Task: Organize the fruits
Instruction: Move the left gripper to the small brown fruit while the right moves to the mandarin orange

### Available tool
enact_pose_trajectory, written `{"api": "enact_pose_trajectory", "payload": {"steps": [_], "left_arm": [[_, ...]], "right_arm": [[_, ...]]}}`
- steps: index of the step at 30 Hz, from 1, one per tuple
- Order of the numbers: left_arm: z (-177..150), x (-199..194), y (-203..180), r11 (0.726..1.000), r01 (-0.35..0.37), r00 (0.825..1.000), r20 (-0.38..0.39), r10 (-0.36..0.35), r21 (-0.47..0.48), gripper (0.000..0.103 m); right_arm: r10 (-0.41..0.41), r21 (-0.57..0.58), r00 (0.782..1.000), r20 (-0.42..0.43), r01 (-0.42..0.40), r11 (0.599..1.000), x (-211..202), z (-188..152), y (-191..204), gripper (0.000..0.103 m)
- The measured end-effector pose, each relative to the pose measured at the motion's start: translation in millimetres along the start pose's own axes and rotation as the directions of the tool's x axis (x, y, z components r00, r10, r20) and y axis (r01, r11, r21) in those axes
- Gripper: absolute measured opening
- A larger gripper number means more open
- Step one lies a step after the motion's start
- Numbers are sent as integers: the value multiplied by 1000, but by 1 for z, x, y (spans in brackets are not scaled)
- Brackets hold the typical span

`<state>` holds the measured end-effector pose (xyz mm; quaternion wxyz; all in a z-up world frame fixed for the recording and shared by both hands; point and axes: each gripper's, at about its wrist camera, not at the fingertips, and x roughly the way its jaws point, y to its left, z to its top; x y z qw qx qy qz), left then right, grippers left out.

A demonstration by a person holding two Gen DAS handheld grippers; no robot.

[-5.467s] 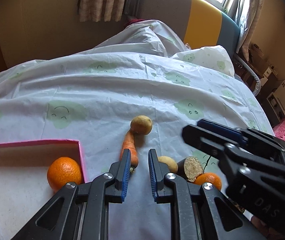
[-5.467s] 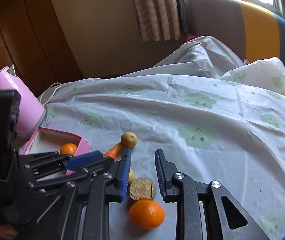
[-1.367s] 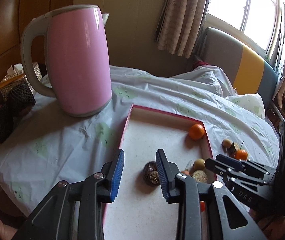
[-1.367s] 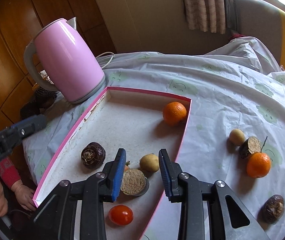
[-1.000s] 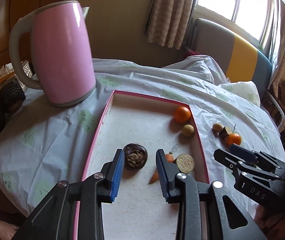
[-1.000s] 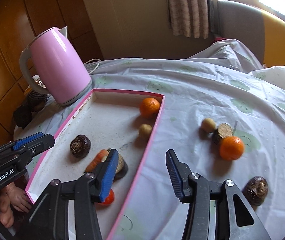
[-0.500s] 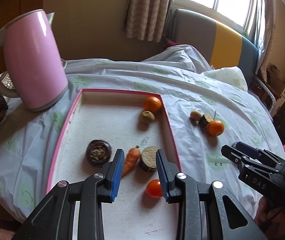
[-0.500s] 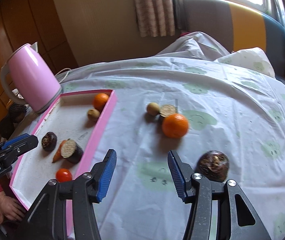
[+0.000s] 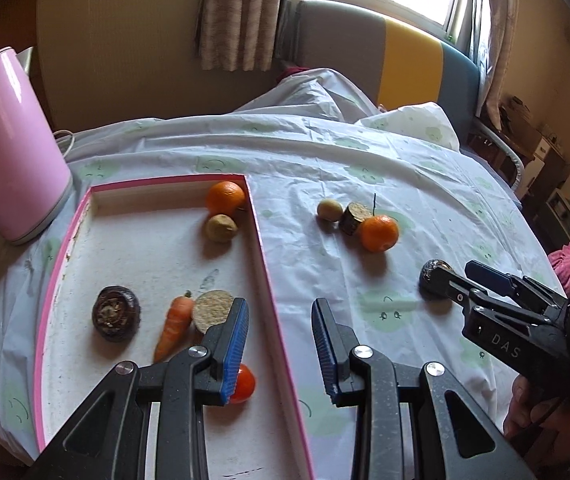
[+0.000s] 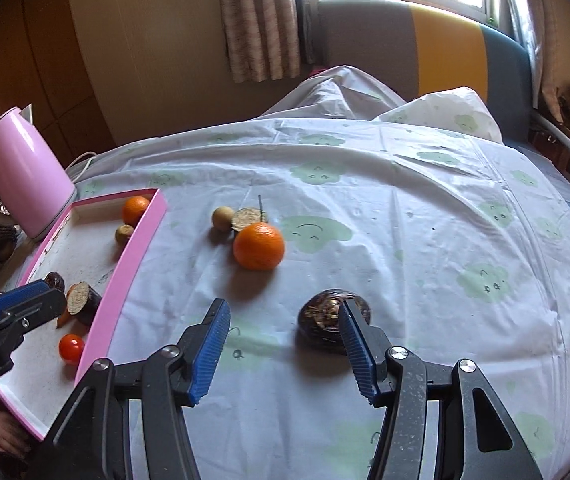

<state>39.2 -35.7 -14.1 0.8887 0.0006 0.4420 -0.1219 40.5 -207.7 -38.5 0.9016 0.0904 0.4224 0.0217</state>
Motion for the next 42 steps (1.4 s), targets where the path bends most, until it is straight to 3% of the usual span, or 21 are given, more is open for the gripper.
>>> {"api": "enact_pose_trajectory", "payload": {"steps": [12,18,24,30,31,33,42], "left_arm": [[3,19,-17,999,33,999,-27,-33,31,32],[10,26,-22,998,51,998,-35,-50,43,30],[17,35,-21,998,63,997,-50,-62,26,30],[28,52,-18,997,76,995,-70,-77,-10,30],[30,53,-19,997,82,994,-71,-82,-11,30],[34,58,-19,995,93,992,-81,-95,-20,28],[53,89,-29,996,80,990,-113,-84,-34,25]], "right_arm": [[-23,50,1000,5,22,999,-1,-7,-26,57],[26,33,1000,5,-26,999,5,2,-21,57],[73,-59,997,-14,-74,996,33,31,4,59],[95,-101,991,-99,-105,989,75,46,18,63],[103,-100,988,-114,-114,988,80,46,18,62],[118,-90,985,-125,-129,988,83,45,16,40],[60,-20,993,-100,-62,998,72,40,-12,39]]}}
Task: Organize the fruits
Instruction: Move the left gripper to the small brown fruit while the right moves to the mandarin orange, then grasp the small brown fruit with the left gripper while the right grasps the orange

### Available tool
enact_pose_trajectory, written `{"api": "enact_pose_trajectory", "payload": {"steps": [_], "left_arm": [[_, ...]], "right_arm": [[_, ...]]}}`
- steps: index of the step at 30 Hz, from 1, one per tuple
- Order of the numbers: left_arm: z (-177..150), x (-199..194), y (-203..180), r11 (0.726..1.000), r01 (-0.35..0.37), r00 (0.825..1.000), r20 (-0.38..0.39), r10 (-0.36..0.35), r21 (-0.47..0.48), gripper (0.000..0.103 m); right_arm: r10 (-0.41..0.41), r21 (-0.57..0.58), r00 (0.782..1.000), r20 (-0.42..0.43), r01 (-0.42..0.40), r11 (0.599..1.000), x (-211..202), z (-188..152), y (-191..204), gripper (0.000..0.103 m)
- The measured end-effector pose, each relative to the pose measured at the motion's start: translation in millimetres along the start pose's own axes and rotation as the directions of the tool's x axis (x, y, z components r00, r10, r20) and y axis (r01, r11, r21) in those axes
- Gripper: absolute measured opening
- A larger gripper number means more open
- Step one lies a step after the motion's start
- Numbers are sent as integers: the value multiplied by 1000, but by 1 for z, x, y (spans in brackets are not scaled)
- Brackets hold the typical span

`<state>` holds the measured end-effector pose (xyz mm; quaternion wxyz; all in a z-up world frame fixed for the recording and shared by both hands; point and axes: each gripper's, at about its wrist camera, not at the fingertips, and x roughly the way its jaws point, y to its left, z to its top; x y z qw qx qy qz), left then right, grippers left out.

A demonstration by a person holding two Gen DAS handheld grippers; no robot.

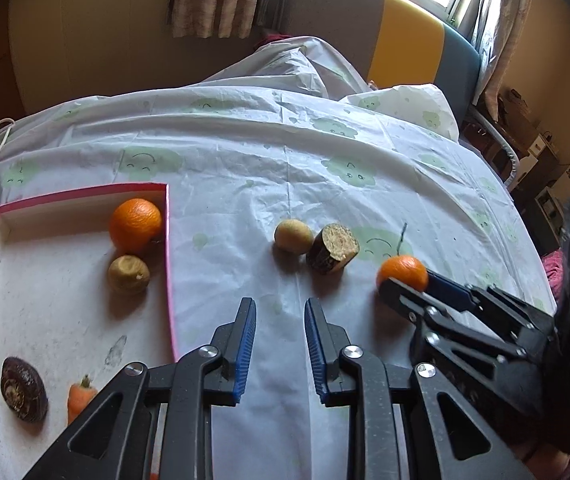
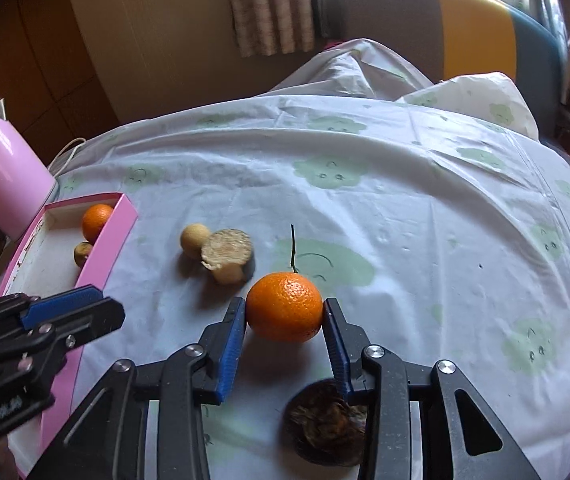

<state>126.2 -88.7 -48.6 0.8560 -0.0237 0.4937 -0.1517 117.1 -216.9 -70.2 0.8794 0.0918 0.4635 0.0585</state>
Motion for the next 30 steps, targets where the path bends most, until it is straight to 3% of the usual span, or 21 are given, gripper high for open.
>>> {"api": "enact_pose_trajectory", "payload": {"steps": [10,15,30], "left_arm": [[21,36,-2,999,-12,999,-31,11,-30,28],[28,46,-7,999,23,999,-27,-24,-32,33],[29,53,-14,1000,-2,1000,-20,2,-1,28]], "right_arm": [[32,27,999,6,-33,999,-2,-3,-6,39],[48,34,999,9,-48,998,-2,-4,-9,39],[60,33,998,15,-61,998,-1,-6,-11,40]]}}
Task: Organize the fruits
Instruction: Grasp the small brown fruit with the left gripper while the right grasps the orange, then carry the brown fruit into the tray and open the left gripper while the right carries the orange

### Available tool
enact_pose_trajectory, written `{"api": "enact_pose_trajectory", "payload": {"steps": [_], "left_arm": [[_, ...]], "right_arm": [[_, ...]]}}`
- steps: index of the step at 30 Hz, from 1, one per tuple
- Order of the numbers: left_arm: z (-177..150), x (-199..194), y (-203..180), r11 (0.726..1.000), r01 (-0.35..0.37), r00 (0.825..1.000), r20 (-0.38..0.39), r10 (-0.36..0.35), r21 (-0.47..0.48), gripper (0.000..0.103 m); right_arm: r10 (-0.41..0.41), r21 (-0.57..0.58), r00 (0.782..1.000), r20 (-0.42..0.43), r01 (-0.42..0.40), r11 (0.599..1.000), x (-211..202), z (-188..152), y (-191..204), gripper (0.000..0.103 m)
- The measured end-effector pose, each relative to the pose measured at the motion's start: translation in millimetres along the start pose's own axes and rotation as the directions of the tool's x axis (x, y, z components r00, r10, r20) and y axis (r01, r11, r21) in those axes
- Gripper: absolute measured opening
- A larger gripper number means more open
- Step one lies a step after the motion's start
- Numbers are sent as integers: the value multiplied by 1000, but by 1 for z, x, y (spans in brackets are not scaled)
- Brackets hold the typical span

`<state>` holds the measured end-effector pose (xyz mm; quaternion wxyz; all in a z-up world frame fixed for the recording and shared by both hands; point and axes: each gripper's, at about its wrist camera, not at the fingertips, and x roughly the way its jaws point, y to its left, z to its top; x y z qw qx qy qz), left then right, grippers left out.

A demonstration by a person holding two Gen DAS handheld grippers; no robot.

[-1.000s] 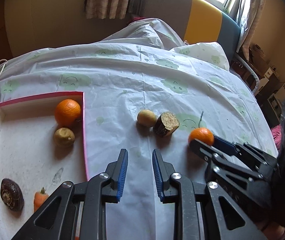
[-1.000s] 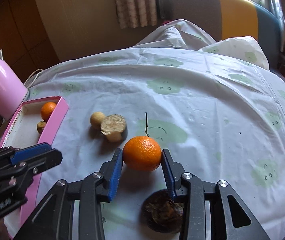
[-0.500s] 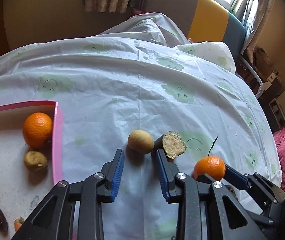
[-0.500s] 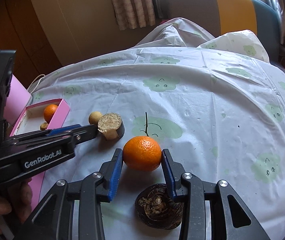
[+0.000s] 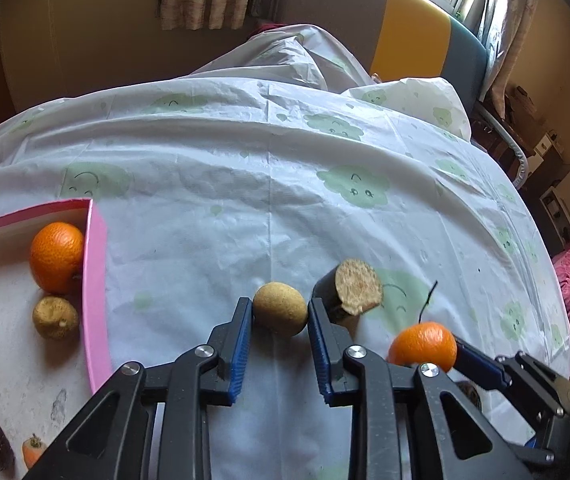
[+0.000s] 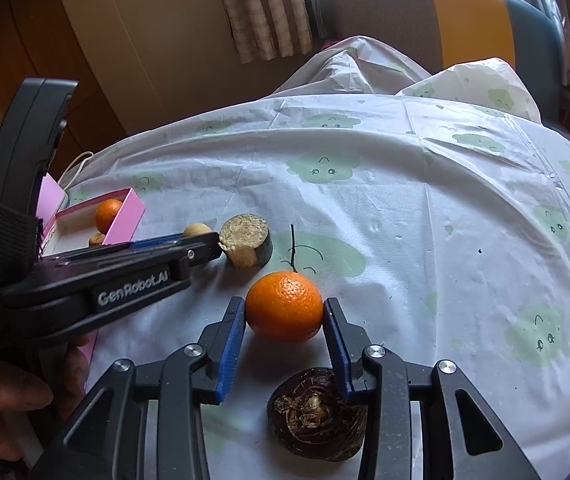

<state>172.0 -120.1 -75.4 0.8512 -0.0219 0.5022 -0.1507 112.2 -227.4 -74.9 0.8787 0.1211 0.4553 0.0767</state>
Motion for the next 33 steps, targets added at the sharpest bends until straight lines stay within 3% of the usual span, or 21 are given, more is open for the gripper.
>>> {"api": "enact_pose_trajectory", "payload": {"steps": [16,27,33], "left_arm": [[-31,-91,0,1000,-2,991,133,-1,24,28],[-63,-132,38,998,-48,983,175,52,-28,28],[-80,-144,58,996,-65,981,178,76,-67,28]], "right_arm": [[9,-25,1000,10,-9,1000,-18,-3,21,39],[34,-140,999,-31,-38,989,-25,-34,63,39],[24,-129,998,-57,-31,991,-21,-46,64,39]]}}
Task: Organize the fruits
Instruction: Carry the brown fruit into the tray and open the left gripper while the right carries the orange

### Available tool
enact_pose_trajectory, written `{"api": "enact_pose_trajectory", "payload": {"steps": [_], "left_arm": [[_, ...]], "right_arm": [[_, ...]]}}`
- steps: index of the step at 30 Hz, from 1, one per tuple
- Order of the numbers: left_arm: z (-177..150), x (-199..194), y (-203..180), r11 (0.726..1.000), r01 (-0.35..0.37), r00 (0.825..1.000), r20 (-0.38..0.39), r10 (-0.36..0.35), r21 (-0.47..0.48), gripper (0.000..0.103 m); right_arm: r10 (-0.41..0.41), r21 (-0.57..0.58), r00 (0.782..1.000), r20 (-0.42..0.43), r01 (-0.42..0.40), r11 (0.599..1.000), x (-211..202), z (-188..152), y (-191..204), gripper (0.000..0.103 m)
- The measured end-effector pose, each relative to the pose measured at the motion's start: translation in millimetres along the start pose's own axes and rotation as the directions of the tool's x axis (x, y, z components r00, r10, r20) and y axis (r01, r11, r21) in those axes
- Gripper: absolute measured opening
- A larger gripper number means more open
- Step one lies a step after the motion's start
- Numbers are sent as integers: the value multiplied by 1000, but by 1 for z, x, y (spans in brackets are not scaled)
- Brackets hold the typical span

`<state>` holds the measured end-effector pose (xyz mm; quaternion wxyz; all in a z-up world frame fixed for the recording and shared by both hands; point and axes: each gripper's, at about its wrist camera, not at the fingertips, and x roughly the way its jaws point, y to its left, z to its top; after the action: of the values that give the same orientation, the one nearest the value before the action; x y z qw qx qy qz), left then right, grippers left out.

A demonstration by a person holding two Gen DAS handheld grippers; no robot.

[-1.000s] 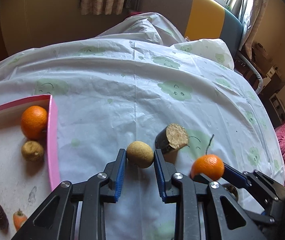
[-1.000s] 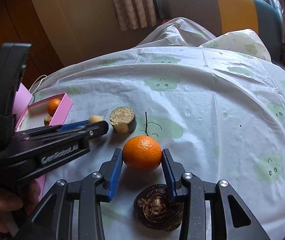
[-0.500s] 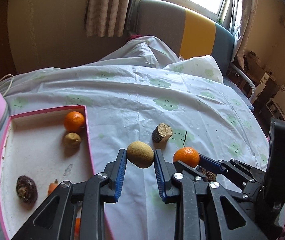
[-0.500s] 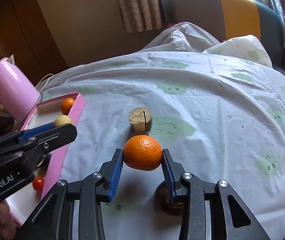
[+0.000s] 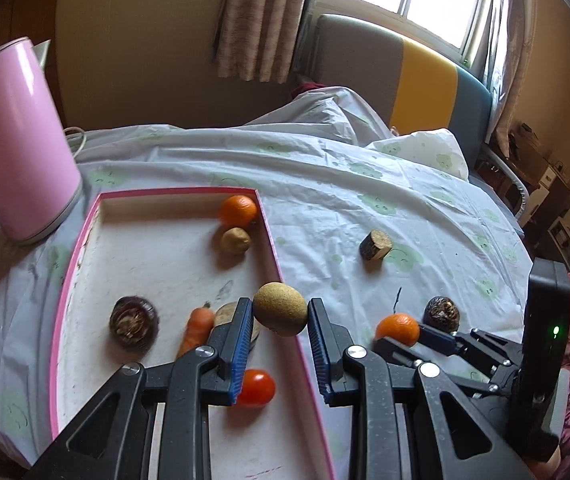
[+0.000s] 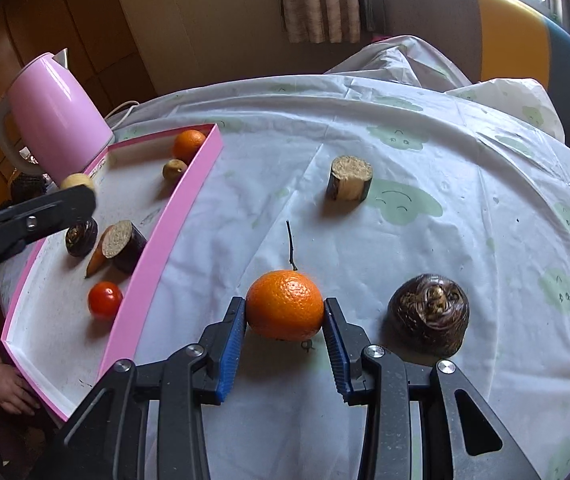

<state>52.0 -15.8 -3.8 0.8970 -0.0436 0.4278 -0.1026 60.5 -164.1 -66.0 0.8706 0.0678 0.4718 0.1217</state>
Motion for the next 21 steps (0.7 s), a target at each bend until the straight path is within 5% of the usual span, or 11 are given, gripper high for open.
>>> {"api": "enact_pose_trajectory", "payload": {"steps": [12,21], "left_arm": [[-20,-7,41,997,-25,1000,-6,25,-78,28],[-3,-4,87,984,-18,1000,-1,18,-176,28]], "right_arm": [[-26,-28,1000,2,26,999,2,-2,4,39],[-34,-36,999,11,35,999,-1,-1,8,38]]}}
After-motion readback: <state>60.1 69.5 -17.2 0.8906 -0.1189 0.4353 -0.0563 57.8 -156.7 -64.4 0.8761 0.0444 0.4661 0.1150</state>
